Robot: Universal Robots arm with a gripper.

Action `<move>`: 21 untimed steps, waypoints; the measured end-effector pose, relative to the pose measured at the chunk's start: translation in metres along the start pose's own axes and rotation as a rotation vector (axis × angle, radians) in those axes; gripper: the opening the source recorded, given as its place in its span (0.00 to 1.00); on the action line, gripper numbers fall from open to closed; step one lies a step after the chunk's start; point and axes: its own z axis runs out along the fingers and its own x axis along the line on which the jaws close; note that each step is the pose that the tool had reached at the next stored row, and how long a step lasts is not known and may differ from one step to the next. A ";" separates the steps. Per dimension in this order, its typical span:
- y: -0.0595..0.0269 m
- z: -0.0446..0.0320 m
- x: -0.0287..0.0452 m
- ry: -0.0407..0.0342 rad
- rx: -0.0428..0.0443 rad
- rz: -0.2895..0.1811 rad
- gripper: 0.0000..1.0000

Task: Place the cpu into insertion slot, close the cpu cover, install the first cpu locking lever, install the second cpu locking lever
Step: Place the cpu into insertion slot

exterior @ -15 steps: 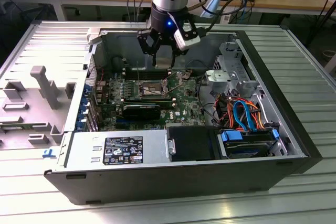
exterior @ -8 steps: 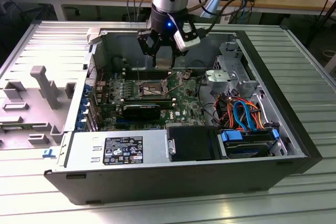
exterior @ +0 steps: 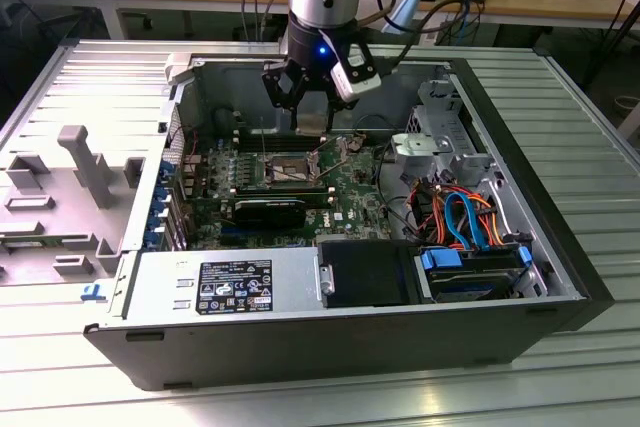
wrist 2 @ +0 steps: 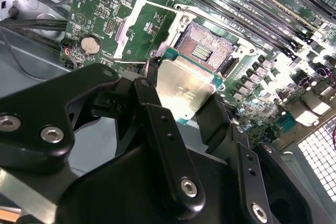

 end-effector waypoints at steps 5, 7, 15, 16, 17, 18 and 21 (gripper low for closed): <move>-0.0010 0.0016 0.0000 0.0000 0.0000 0.000 0.54; -0.0014 0.0023 -0.0001 0.0000 0.0000 0.000 0.54; -0.0029 0.0046 -0.0001 0.0000 0.0000 0.000 0.54; -0.0031 0.0050 -0.0002 0.0000 0.0000 0.000 0.54; -0.0034 0.0053 -0.0002 0.0000 0.0000 0.000 0.54; -0.0036 0.0056 -0.0002 0.0000 -0.0001 0.000 0.54; -0.0041 0.0064 -0.0002 0.0000 -0.0001 0.000 0.54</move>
